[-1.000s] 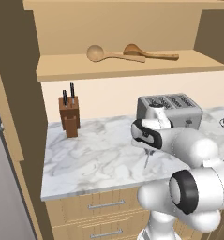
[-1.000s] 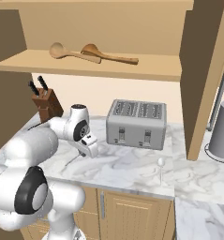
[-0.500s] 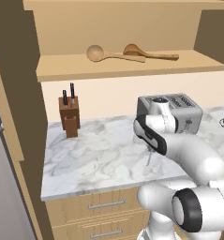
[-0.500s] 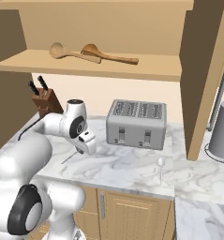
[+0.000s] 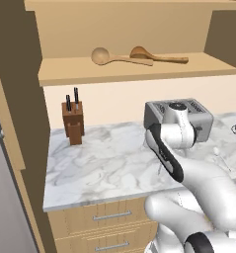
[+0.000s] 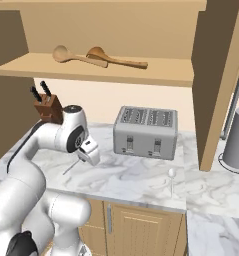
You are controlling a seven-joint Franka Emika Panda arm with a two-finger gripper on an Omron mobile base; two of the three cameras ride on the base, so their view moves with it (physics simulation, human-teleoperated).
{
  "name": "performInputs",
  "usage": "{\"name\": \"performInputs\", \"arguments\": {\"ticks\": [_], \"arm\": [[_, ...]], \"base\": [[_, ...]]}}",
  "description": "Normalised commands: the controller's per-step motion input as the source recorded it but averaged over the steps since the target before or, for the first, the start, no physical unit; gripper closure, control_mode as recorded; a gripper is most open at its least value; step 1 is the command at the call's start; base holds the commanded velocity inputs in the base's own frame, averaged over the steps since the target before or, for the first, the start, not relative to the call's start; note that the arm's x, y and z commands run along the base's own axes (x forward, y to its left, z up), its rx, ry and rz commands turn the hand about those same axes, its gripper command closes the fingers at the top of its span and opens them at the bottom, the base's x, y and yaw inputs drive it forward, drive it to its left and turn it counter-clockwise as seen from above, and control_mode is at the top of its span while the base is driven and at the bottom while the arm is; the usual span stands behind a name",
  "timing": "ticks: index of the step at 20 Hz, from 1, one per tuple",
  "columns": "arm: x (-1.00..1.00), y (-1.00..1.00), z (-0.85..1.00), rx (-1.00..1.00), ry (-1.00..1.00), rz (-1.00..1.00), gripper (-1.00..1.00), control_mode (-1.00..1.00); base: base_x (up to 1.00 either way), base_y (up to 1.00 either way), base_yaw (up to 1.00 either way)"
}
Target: Organize the utensils by type. Pick up the wooden spoons from the counter and place them in the open cabinet. Then pick up the metallic utensils from the counter and place them in the open drawer.
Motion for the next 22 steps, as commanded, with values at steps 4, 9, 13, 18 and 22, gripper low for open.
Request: {"name": "performInputs", "arguments": {"ticks": [4, 9, 13, 18, 22], "arm": [[-0.11, 0.0, 0.28, 0.0, -0.18, 0.0, 1.0, -1.0], [-0.01, 0.02, 0.02, 0.0, -0.04, 0.0, 1.0, -1.0], [0.0, 0.0, 0.0, 0.0, 0.0, 0.0, 1.0, -1.0], [0.0, 0.0, 0.0, 0.0, 0.0, 0.0, 1.0, 1.0], [0.0, 0.0, 0.0, 0.0, 0.0, 0.0, 1.0, 1.0]], "base": [[0.0, 0.0, 0.0], [0.0, 0.0, 0.0], [0.0, 0.0, 0.0], [-0.28, 0.03, -0.01], [-0.52, 0.04, -0.11]]}}
